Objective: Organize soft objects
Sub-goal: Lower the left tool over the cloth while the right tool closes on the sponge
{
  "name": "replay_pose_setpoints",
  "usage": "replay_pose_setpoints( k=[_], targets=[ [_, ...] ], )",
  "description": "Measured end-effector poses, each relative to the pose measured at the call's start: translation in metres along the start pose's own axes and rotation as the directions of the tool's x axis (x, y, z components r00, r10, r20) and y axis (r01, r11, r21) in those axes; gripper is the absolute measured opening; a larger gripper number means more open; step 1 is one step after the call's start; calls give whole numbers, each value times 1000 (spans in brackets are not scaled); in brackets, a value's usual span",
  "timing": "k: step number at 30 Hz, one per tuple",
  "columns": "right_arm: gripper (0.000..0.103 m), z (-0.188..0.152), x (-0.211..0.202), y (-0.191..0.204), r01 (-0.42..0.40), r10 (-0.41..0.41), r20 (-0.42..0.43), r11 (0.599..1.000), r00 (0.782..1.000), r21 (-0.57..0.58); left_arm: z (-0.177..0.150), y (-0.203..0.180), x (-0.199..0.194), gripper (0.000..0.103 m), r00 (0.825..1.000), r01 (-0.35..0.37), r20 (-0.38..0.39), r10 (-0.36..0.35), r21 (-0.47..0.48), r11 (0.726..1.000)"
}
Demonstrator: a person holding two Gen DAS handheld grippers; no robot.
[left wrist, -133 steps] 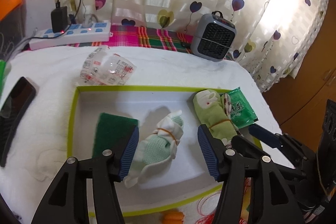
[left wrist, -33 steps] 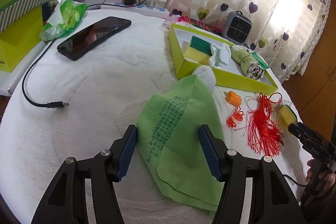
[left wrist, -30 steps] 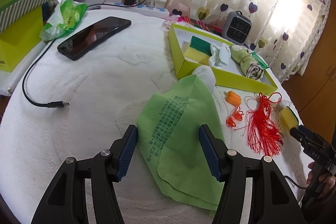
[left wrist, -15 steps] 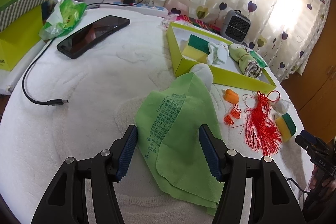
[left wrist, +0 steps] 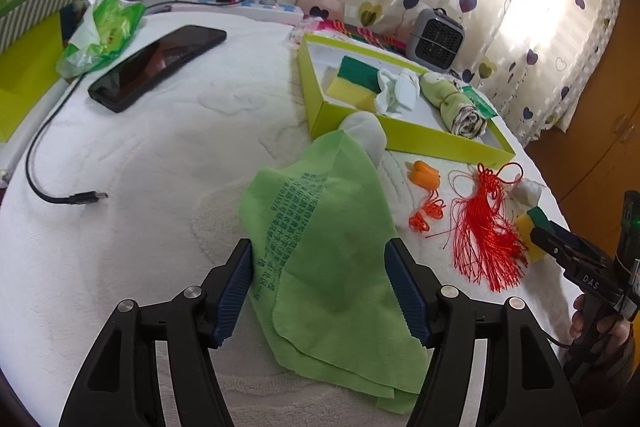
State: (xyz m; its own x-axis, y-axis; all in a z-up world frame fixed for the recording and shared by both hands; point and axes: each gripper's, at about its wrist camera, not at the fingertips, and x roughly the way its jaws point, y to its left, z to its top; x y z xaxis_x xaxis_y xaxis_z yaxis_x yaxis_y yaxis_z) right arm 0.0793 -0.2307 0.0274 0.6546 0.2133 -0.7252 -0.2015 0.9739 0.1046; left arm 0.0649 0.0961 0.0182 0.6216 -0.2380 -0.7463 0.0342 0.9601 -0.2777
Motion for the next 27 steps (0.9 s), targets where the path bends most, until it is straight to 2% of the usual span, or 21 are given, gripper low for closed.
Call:
replay_pose_setpoints(
  k=[7, 8, 12, 21, 23, 26, 27],
  targets=[
    [70, -1, 3, -11, -5, 6, -20, 998, 1000, 55, 3, -5, 7, 68, 999, -31, -16, 31, 15, 999],
    [69, -2, 3, -13, -7, 8, -18, 998, 1000, 65, 3, -6, 8, 68, 999, -41, -21, 41, 18, 999],
    [52, -3, 2, -14, -47, 48, -15, 996, 999, 80, 2, -10, 10, 68, 997, -76, -31, 77, 40, 996],
    [49, -4, 0, -15, -51, 52, -2, 995, 999, 85, -2, -10, 7, 67, 997, -73, -30, 74, 30, 997],
    [49, -4, -2, -15, -47, 46, 8, 995, 999, 87, -3, -8, 5, 65, 997, -69, -21, 70, 17, 997],
    [49, -4, -3, -17, -48, 46, 15, 994, 999, 98, -4, -3, 3, 47, 996, -85, -16, 85, -1, 996],
    [49, -5, -3, -17, -48, 46, 15, 994, 999, 100, -4, -1, 2, 45, 996, -88, -14, 88, -7, 996]
  ],
)
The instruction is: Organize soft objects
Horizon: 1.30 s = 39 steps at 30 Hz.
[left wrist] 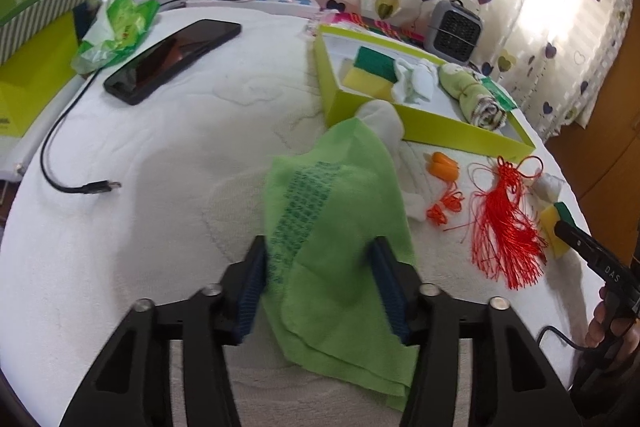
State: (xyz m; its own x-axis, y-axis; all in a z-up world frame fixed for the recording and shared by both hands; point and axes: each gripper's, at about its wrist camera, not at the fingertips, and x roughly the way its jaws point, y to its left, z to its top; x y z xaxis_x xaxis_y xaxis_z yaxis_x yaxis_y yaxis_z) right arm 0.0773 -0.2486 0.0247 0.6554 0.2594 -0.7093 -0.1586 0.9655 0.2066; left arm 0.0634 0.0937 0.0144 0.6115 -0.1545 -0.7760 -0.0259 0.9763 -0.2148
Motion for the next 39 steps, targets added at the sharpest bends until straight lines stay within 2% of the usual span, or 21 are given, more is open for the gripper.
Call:
replay_pose_setpoints(
  k=[2, 6, 10, 21, 39],
  targets=[
    [49, 0, 0, 0, 0, 0, 1, 1000, 1000, 2, 0, 2, -1, 38, 1000, -2, 3, 2, -6, 1000],
    [49, 0, -1, 0, 4, -4, 4, 1000, 1000, 5, -3, 7, -2, 14, 1000, 20, 3, -20, -31, 999],
    [49, -1, -2, 0, 4, -5, 7, 1000, 1000, 12, -4, 8, -6, 9, 1000, 27, 12, -27, -39, 999],
    [48, -4, -8, 1, 8, -8, 27, 1000, 1000, 13, 4, 9, -37, 9, 992, 61, 109, -56, -44, 997],
    [48, 3, -25, 11, -19, 20, 80, 1000, 997, -10, 18, -5, -51, 9, 983, 106, 150, -105, 0, 994]
  ],
)
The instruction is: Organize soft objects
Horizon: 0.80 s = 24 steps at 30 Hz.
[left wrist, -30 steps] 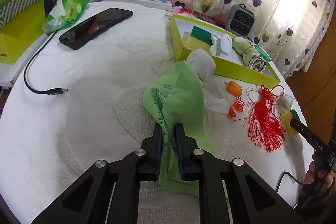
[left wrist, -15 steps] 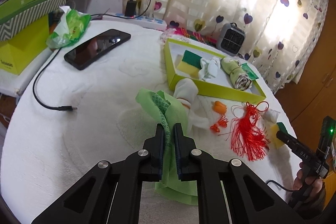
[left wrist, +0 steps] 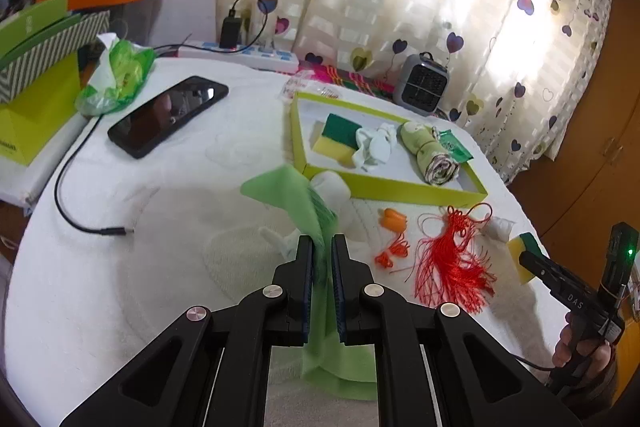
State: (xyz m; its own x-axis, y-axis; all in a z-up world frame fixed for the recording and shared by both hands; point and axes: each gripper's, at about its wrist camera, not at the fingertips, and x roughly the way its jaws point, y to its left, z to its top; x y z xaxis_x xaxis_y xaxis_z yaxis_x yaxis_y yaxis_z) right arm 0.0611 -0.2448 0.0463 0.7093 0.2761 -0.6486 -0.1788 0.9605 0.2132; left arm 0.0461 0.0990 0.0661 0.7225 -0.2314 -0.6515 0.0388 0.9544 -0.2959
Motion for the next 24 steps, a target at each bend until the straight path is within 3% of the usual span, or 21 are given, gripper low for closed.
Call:
replay_pose_setpoints(
  k=[5, 11, 15, 20, 23, 24],
  targets=[
    [48, 7, -6, 2, -1, 1, 23, 1000, 1000, -7, 8, -4, -3, 9, 1000, 21, 22, -22, 11, 1000],
    [48, 8, -8, 6, -10, 11, 33, 1000, 999, -15, 2, -1, 0, 11, 1000, 3, -20, -2, 4, 1000],
    [48, 6, -4, 7, -20, 21, 23, 1000, 1000, -14, -10, 9, 7, 43, 998, -27, -64, 26, -24, 999],
    [48, 4, -4, 8, -30, 30, 20, 999, 999, -16, -25, 1, 17, 57, 991, -22, -128, 24, 14, 1000],
    [48, 3, -3, 8, -37, 37, 17, 999, 999, -13, -35, -8, 30, 60, 981, -60, -179, 70, 61, 996],
    [48, 2, -2, 8, -39, 39, 15, 999, 999, -12, -39, -13, 34, 60, 974, -99, -192, 117, 102, 990]
  ],
)
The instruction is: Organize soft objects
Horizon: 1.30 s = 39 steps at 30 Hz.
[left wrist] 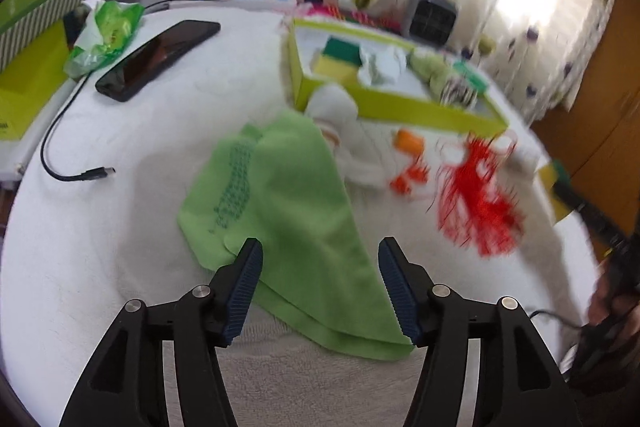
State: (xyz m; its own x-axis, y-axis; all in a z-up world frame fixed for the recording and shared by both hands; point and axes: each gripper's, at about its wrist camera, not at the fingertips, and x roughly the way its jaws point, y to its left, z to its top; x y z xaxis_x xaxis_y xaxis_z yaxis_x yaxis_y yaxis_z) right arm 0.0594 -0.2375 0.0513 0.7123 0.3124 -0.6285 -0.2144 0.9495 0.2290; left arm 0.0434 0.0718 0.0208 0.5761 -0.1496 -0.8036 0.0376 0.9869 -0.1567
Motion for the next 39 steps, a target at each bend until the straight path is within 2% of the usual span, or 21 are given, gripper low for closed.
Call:
replay_pose_setpoints(
  k=[2, 9, 13, 15, 17, 20, 22, 29, 39],
  targets=[
    [48, -1, 0, 1, -4, 4, -4, 1000, 1000, 1, -3, -4, 2, 60, 998, -69, 1, 69, 30, 997],
    [48, -3, 4, 1, -16, 16, -14, 1000, 1000, 1, -3, -3, 8, 60, 995, -101, 8, 101, 26, 995],
    [48, -5, 6, 0, -19, 19, -24, 1000, 1000, 3, 2, 0, 9, 60, 996, -88, 17, 88, 6, 996],
    [48, -5, 5, 1, -19, 19, -22, 1000, 1000, 1, 3, 4, 7, 49, 995, -96, 20, 96, -10, 995],
    [48, -5, 4, 1, -18, 18, -18, 1000, 1000, 0, 3, 8, 6, 24, 991, -128, 25, 129, -17, 992],
    [48, -5, 4, 0, -18, 18, -18, 1000, 1000, 3, 2, 20, 3, 11, 992, -119, 25, 120, -54, 991],
    [48, -6, 4, -1, -18, 18, -21, 1000, 1000, 4, 2, 23, 1, 6, 993, -115, 27, 116, -61, 992],
    [48, -6, 3, 2, -21, 21, -18, 1000, 1000, -3, 2, 26, -12, 3, 991, -108, 70, 114, -72, 991],
    [48, -3, 0, 6, -24, 24, -6, 1000, 1000, -14, 18, 22, -51, 3, 976, -41, 211, 53, -60, 997]
  ],
)
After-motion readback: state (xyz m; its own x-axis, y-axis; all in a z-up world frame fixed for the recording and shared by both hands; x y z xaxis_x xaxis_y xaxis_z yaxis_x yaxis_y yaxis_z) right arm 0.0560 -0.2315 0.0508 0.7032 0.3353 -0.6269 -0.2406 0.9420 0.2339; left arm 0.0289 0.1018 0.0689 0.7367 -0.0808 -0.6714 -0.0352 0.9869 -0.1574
